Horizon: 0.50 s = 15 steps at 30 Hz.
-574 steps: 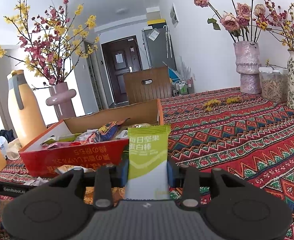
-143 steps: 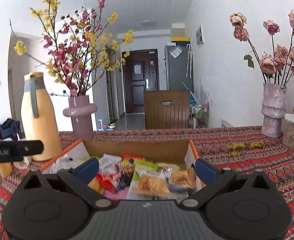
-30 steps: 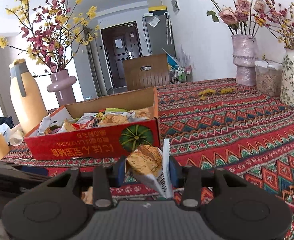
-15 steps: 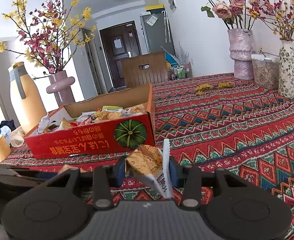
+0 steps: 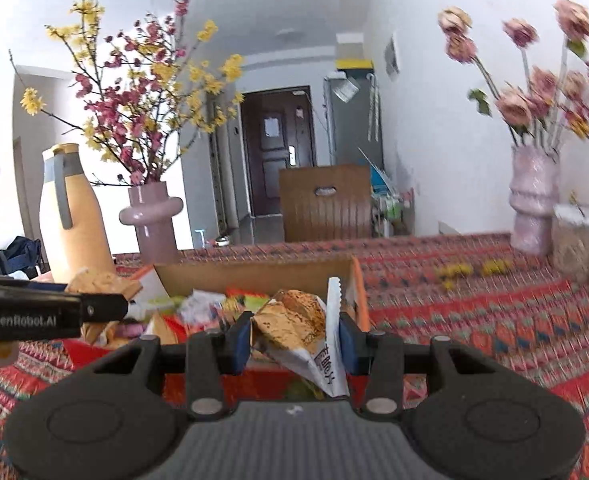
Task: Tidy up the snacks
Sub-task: 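Carry both packets over the red box and open both tools to drop them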
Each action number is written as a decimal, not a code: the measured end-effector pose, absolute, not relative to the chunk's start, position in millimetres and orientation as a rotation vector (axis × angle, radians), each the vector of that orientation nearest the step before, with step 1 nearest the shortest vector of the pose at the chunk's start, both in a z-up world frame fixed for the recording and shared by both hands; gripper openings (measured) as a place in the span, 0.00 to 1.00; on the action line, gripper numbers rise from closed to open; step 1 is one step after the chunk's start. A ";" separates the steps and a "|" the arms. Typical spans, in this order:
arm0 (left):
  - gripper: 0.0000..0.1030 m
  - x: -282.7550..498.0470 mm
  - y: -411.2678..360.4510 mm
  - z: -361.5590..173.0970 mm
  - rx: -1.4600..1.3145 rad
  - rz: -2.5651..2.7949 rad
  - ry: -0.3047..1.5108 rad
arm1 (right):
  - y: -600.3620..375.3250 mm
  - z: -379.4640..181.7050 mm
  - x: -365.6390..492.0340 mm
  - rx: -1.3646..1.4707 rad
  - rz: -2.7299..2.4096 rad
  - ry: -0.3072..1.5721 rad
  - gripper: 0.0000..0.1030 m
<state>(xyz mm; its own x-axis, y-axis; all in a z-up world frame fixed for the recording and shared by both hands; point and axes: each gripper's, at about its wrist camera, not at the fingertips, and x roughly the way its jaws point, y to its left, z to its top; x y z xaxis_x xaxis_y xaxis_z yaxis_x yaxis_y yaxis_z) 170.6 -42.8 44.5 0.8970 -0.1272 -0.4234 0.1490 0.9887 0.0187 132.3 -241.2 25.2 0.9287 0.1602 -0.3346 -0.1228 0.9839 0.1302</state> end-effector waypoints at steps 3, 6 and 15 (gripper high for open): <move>0.52 189.9 -32.9 44.0 0.029 -0.105 0.423 | -230.4 30.7 154.1 0.095 0.161 0.344 0.42; 0.52 209.1 -26.6 35.8 0.008 -0.068 0.419 | -221.2 29.5 177.0 0.092 0.163 0.354 0.42; 0.92 225.5 -10.9 7.4 -0.022 -0.013 0.374 | -217.0 -0.4 216.4 0.132 0.140 0.399 0.62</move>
<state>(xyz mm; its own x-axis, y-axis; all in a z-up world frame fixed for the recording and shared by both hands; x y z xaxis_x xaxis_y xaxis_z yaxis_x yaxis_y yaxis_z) 225.5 -10.9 7.4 0.9309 -0.0165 -0.3650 0.0083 0.9997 -0.0240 216.4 -217.0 -0.4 0.9121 0.1609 -0.3770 -0.1091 0.9818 0.1552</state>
